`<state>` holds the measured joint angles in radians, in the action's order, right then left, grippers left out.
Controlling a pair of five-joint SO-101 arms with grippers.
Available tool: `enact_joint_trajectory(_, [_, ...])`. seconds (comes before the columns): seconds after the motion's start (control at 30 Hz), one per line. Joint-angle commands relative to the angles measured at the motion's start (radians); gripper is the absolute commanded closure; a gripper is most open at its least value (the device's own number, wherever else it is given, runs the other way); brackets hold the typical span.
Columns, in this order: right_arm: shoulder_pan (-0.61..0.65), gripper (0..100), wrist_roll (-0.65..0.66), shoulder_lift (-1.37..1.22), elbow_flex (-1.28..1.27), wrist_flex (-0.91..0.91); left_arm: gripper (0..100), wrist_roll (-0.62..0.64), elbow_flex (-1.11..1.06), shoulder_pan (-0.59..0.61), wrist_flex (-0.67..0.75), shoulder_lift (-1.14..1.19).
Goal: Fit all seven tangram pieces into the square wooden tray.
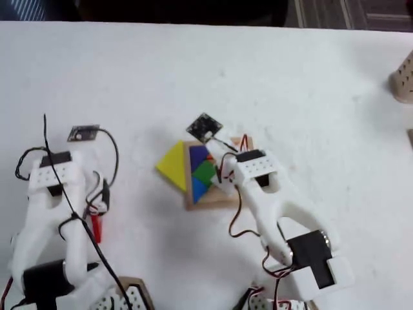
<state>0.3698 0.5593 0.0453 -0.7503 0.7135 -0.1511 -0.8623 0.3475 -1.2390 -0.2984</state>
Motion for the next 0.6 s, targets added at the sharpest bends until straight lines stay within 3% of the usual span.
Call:
enact_joint_trajectory(0.0, [-0.042, 98.1, 0.006, 0.012, 0.02, 0.019, 98, 0.015, 0.098, -0.021, 0.02, -0.012])
enact_joint_trajectory(0.33, [-0.076, 98.1, 0.005, 0.134, -0.043, 0.074, 98, 0.015, 0.282, -0.027, 0.018, -0.01])
enact_joint_trajectory(0.57, [-0.205, 98.1, -0.071, 0.323, -0.189, 0.024, 98, 0.015, 0.4, -0.171, -0.014, -0.01])
